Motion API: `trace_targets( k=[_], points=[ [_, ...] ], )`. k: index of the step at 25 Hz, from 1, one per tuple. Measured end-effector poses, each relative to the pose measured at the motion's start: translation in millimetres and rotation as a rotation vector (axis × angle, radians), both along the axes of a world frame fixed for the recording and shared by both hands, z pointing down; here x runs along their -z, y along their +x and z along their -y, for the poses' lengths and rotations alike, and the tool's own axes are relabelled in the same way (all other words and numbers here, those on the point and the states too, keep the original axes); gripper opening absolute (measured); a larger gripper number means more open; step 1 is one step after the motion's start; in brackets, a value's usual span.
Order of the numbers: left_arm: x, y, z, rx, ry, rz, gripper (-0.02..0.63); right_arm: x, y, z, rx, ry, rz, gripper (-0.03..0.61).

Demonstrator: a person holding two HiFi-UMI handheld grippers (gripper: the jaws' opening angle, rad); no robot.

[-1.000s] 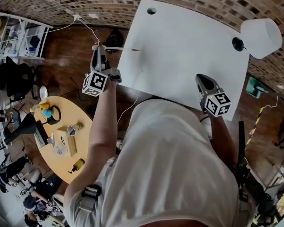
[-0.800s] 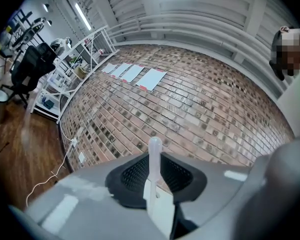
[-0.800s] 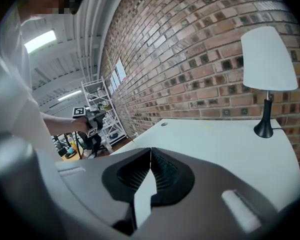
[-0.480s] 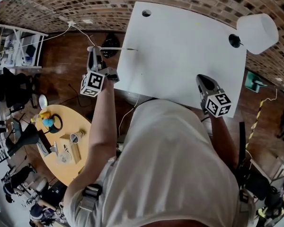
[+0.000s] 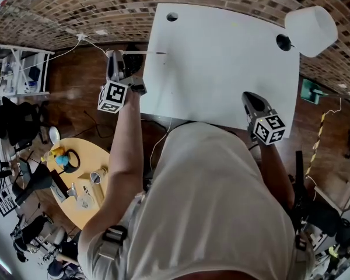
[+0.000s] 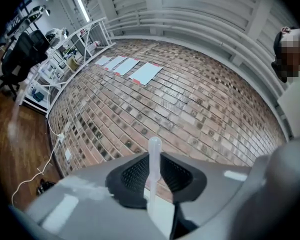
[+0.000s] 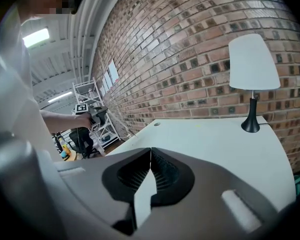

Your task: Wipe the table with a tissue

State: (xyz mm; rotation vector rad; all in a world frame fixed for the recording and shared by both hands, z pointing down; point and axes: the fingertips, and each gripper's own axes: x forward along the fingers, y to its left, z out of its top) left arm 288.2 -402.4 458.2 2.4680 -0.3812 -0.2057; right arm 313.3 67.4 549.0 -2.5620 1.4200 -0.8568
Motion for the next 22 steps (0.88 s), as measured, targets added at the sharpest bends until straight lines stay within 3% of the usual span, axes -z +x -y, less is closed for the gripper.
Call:
trace_targets(
  k=[11,22],
  points=[
    [3,70,-33,-0.129,0.015,-0.013,0.072,0,-6,-41,-0.14,-0.019,-0.005,0.008],
    [-1,95,-52,-0.202,0.0,-0.005,0.071,3,-11,-51,-0.21,-0.024,-0.001,0.008]
  ],
)
